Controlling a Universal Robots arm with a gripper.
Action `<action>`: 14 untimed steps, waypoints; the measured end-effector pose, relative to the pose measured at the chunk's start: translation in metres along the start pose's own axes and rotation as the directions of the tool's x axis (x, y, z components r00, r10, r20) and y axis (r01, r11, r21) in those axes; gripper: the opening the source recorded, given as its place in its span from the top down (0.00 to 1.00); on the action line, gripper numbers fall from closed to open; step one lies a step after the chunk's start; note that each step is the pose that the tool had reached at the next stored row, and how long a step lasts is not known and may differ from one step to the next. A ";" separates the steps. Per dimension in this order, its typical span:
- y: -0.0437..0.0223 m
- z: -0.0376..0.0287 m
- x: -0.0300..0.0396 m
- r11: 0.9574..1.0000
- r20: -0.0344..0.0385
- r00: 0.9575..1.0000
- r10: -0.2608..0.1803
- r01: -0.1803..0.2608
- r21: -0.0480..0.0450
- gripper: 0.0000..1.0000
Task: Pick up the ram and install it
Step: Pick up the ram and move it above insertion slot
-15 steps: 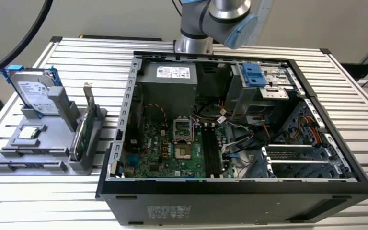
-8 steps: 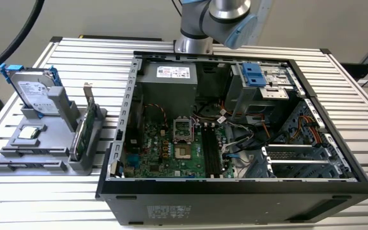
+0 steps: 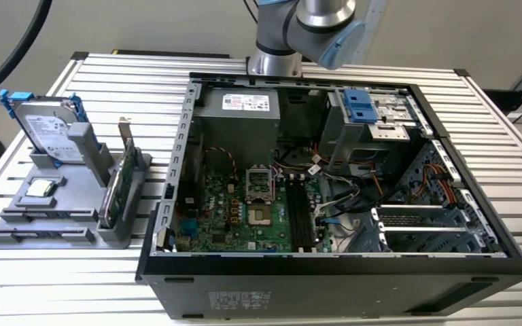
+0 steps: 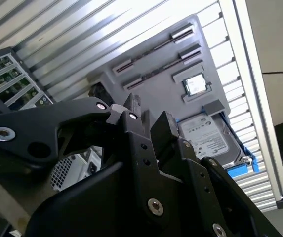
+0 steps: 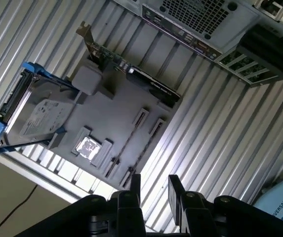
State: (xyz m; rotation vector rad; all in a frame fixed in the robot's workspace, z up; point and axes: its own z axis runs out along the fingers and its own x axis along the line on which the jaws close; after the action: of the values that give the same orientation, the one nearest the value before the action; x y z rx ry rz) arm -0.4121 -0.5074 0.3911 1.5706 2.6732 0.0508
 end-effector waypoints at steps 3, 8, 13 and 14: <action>0.0000 0.0000 0.0000 1.000 0.001 1.000 0.018 -0.018 0.000 0.00; 0.0000 0.0000 0.0000 0.999 0.002 0.999 0.046 -0.046 0.001 0.00; 0.0000 0.0000 0.0000 0.997 0.004 0.997 0.079 -0.079 0.001 0.00; 0.0000 0.0000 0.0000 0.996 0.004 0.996 0.086 -0.086 0.001 0.00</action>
State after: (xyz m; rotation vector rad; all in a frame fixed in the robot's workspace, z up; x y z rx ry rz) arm -0.4121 -0.5074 0.3911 1.6836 2.6019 0.0480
